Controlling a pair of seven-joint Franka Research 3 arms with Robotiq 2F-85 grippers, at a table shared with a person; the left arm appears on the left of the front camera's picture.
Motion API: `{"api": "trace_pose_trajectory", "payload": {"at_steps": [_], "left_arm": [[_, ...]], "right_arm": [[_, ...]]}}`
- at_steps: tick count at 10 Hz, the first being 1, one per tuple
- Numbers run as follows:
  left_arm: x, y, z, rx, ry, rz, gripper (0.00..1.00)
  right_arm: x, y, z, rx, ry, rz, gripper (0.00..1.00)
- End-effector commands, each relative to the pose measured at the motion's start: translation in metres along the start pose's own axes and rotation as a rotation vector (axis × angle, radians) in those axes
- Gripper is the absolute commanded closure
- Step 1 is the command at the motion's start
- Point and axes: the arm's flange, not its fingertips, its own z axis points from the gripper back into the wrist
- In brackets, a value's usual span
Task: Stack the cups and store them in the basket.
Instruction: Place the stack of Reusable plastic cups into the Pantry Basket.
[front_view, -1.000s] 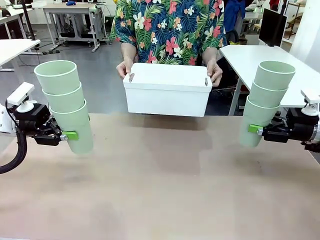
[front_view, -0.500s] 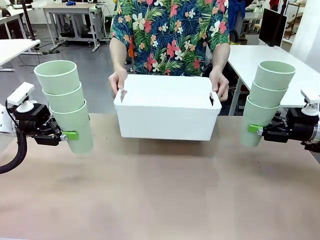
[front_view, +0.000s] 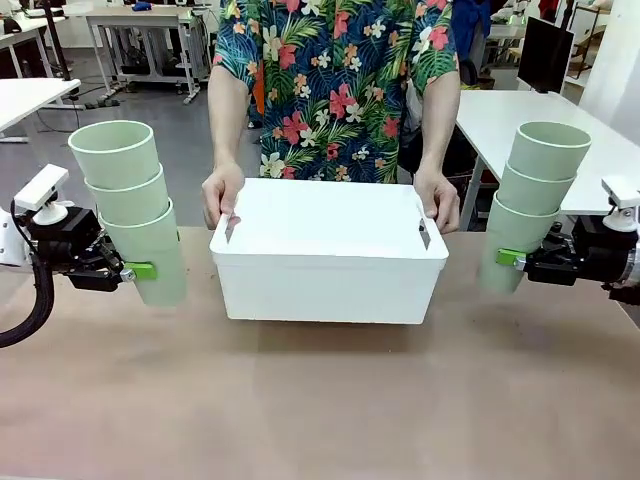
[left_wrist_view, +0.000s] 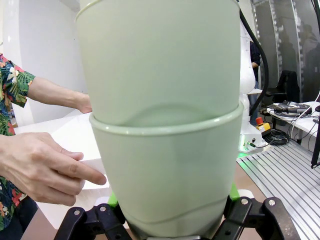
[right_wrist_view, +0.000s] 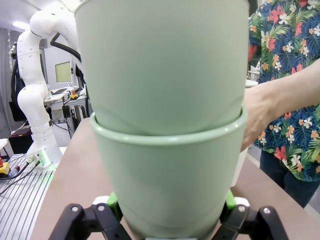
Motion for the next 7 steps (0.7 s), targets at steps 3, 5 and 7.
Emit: {"api": "trace_pose_trajectory", "payload": {"at_steps": [3,5,7], "left_arm": [[0.0043,-0.0007,0.0004,-0.003,-0.005,-0.008,0.15],[0.0043,-0.0007,0.0004,-0.003,-0.005,-0.008,0.15],[0.0043,-0.0007,0.0004,-0.003,-0.005,-0.008,0.15]], "right_arm": [[0.0031,0.0003,-0.0006,0.000,-0.001,0.007,0.15],[0.0031,0.0003,-0.0006,0.000,-0.001,0.007,0.15],[0.0031,0.0003,-0.0006,0.000,-0.001,0.007,0.15]]}}
